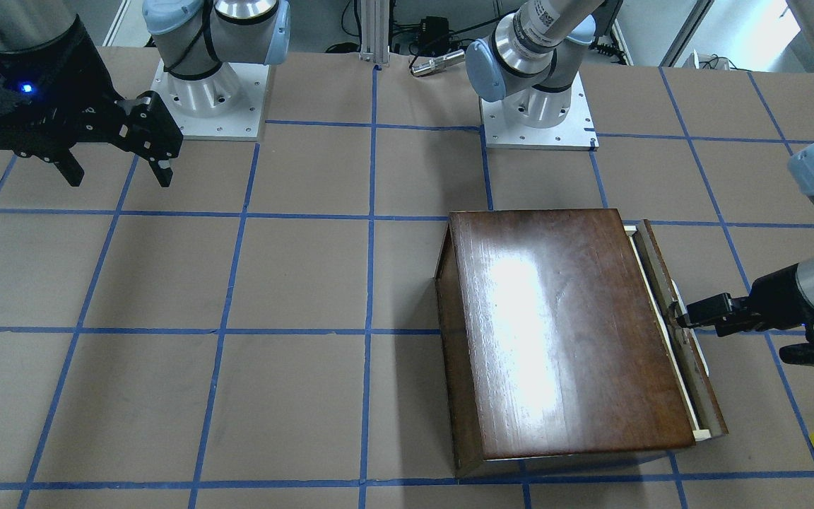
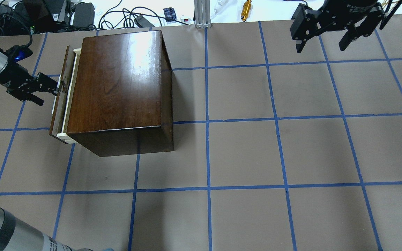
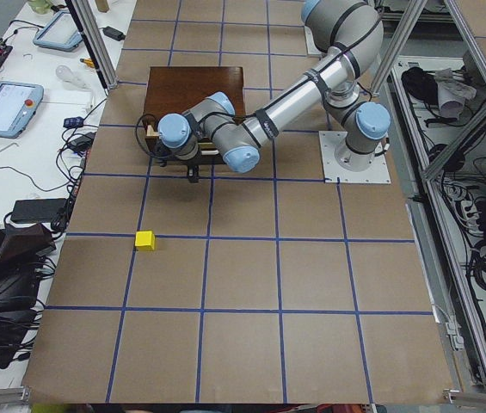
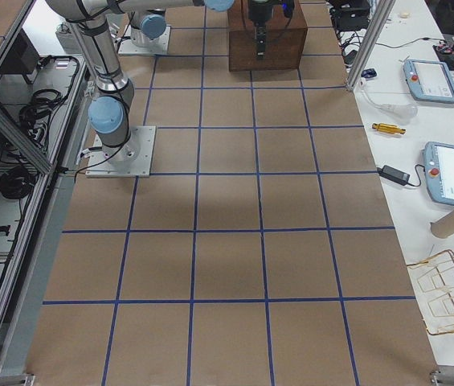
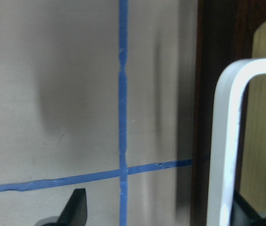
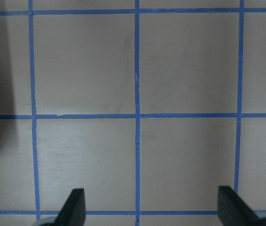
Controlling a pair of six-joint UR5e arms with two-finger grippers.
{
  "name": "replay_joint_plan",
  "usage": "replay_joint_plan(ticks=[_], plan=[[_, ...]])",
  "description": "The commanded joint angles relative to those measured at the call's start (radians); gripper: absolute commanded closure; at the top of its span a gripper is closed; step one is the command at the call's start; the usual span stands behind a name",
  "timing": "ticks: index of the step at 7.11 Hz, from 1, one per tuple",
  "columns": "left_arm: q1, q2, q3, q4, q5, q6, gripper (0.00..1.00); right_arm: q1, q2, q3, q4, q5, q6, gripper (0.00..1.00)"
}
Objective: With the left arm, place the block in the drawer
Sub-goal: 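Pull the drawer outward from the cabinet with the left gripper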
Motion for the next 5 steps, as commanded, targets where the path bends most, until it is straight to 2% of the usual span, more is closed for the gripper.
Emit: replay_joint_plan(ticks=[1,5], plan=[[0.048,0.0,0.001,0.0,0.0,0.016,0.0,0.0,0.0,0.0,0.0,-0.001,0.0,0.0],[0.076,0.0,0.003,0.0,0.0,0.039,0.0,-0.002,0.0,0.0,0.0,-0.001,0.0,0.0]])
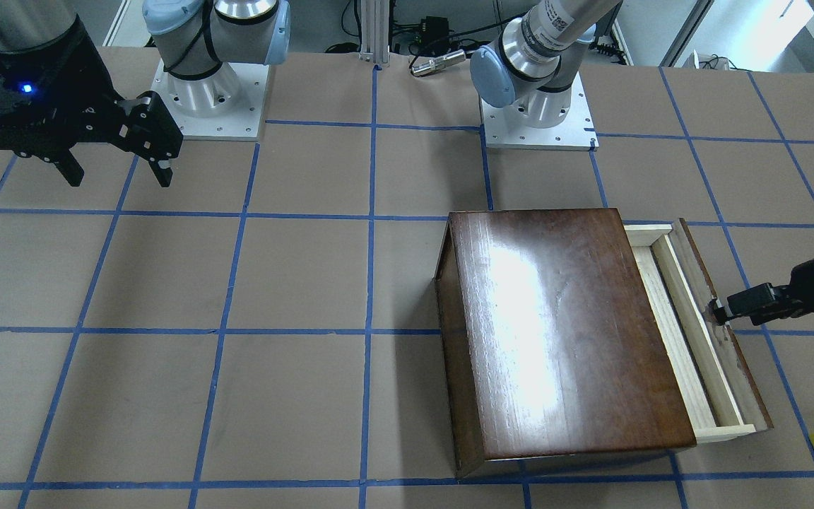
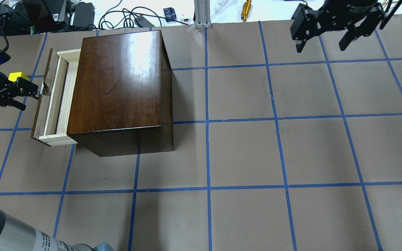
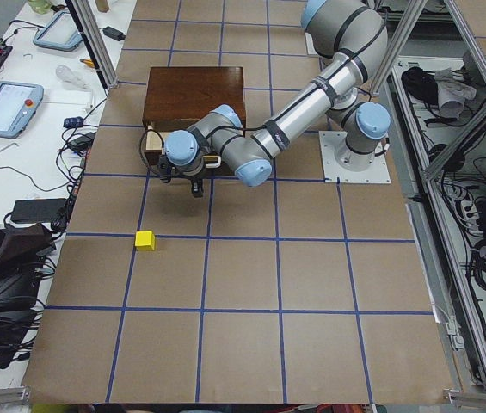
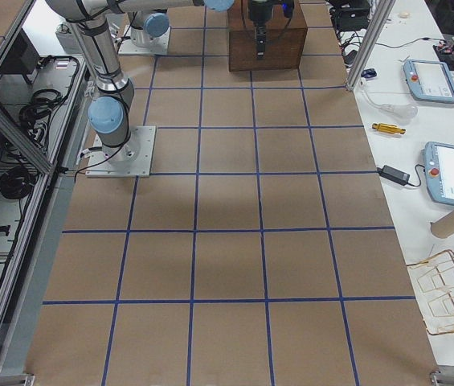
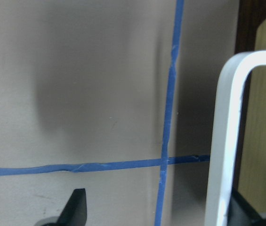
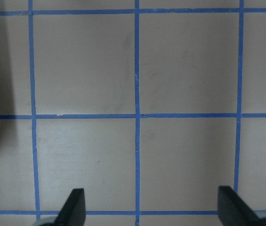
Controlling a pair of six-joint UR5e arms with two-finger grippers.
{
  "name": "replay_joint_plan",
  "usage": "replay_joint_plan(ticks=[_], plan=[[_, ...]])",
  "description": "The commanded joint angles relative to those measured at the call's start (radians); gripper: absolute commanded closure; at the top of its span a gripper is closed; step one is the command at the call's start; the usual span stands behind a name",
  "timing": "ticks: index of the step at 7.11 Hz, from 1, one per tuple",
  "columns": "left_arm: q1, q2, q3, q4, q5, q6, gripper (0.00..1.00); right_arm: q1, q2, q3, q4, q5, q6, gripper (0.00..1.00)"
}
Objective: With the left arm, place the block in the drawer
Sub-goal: 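Pull the drawer outward from the cabinet with the left gripper, then release the handle and lift the left gripper away from the drawer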
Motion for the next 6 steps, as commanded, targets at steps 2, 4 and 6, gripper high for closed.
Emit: replay_joint_plan(ticks=[2,4,6], plan=[[0.019,0.0,0.003,0.0,0.0,0.015,0.0,0.0,0.001,0.0,0.0,-0.001,0.0,0.0],[0.021,0.0,0.003,0.0,0.002,0.015,0.0,0.0,-0.001,0.0,0.0,-0.001,0.0,0.0],[0.03,0.0,0.009,-0.002,0.0,0.016,0.0,0.0,-0.001,0.0,0.0,0.001,0.0,0.0]])
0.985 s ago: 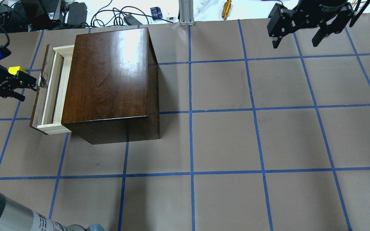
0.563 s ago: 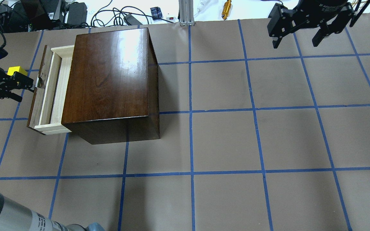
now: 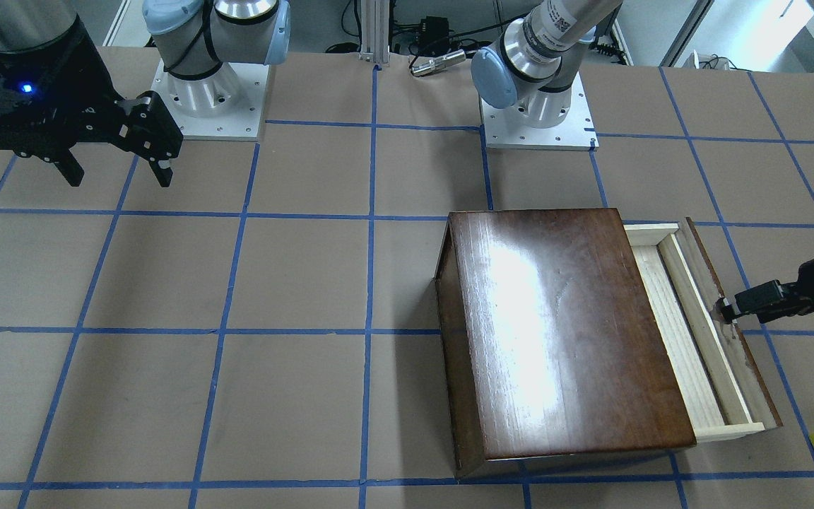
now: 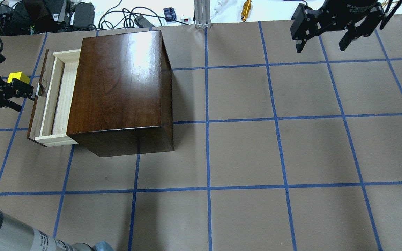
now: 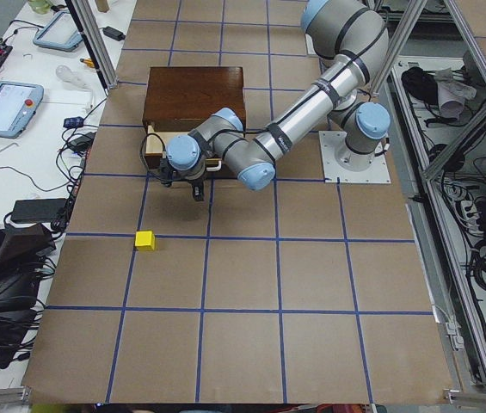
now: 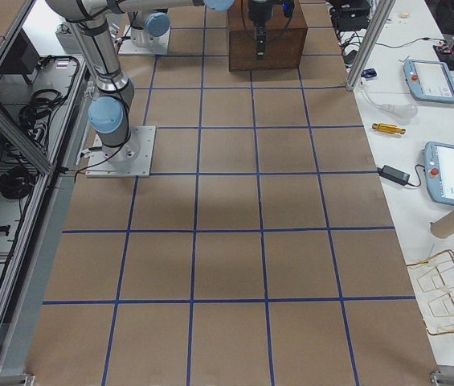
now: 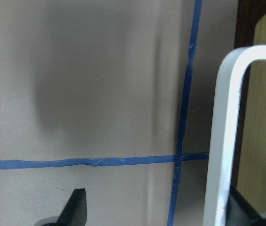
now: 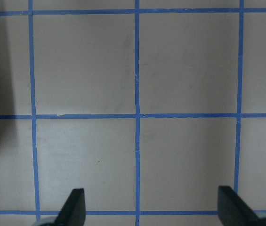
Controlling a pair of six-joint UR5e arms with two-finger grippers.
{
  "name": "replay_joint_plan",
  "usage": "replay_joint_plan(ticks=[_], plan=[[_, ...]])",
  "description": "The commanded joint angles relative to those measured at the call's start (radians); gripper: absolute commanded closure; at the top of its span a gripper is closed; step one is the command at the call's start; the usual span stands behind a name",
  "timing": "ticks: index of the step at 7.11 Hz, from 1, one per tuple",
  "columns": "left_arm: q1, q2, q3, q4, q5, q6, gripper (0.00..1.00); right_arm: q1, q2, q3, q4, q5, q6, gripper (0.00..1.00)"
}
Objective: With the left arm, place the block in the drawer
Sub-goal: 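Release the handle and lift the left gripper away from the drawer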
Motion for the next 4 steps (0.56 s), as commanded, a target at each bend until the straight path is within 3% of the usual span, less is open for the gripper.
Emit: replay_joint_plan(ticks=[1,4], plan=[[0.008,-0.001,0.022,-0.015,-0.001,0.001,0.0,-0.001,0.001,0.0,0.0,-0.001,0.0,0.0],[0.01,0.005,0.03,-0.018,-0.001,-0.001,0.0,-0.001,0.001,0.0,0.0,0.0,0.0,0.0]])
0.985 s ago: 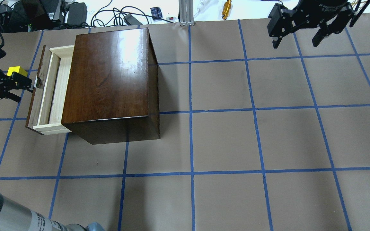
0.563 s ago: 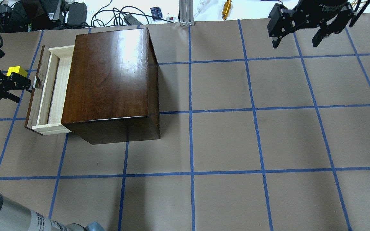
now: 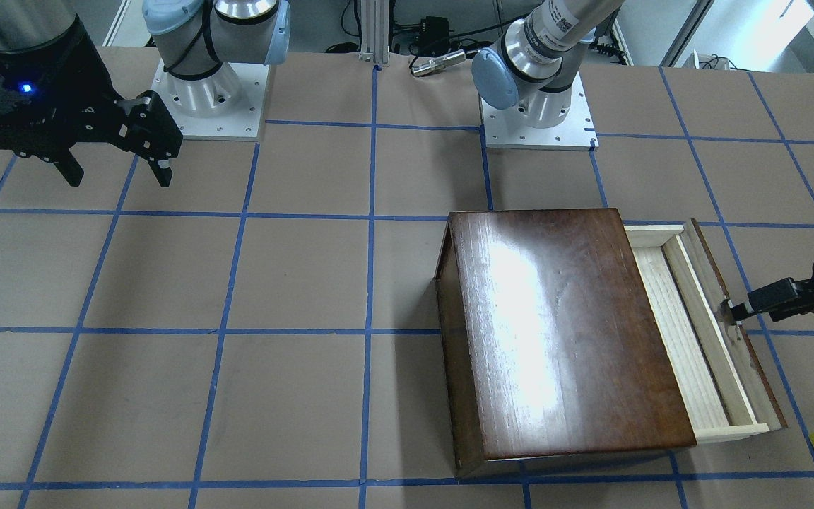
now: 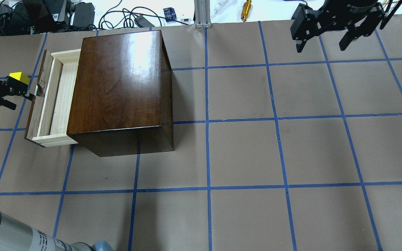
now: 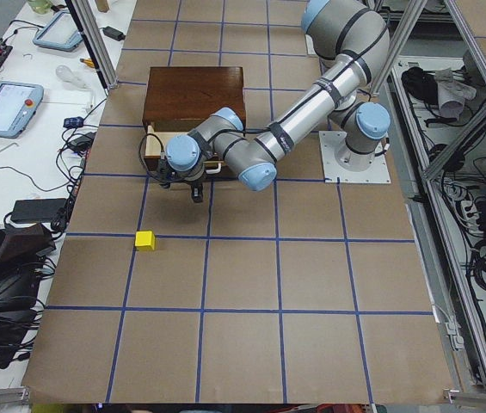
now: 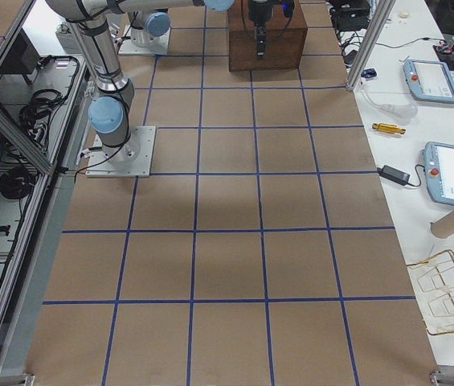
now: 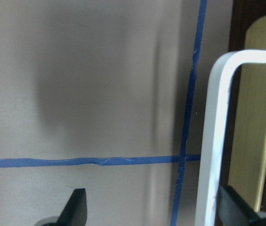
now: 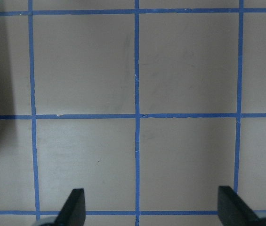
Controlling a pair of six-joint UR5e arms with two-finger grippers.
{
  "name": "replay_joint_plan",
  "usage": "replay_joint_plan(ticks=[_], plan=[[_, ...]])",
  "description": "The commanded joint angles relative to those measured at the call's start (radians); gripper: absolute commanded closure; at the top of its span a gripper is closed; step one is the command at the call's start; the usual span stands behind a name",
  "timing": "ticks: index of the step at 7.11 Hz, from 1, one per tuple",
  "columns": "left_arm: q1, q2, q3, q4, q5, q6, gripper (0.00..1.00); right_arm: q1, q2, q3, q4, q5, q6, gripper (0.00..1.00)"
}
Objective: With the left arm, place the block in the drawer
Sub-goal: 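Release the handle and lift the left gripper away from the drawer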
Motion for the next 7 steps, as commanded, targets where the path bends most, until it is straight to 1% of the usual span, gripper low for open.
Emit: replay_joint_plan(ticks=[1,2,3,4,6,7], plan=[[0.001,0.022,0.034,-0.007,0.002,-0.003,0.0,0.0,0.001,0.0,0.0,-0.001,0.0,0.0],[0.001,0.016,0.102,-0.054,0.017,0.018,0.0,-0.001,0.001,0.0,0.0,0.001,0.0,0.0],[0.001,-0.008,0.159,-0.07,0.076,0.108,0.0,-0.001,0.001,0.0,0.0,0.001,0.0,0.0],[0.001,-0.029,0.18,-0.053,0.166,0.249,0.0,0.0,0.0,0.0,0.0,0.001,0.0,0.0],[0.001,-0.098,0.25,0.016,0.216,0.455,0.0,0.0,0.001,0.0,0.0,-0.001,0.0,0.0],[0.001,-0.15,0.288,0.06,0.25,0.64,0.0,0.0,0.001,0.0,0.0,-0.001,0.0,0.0]])
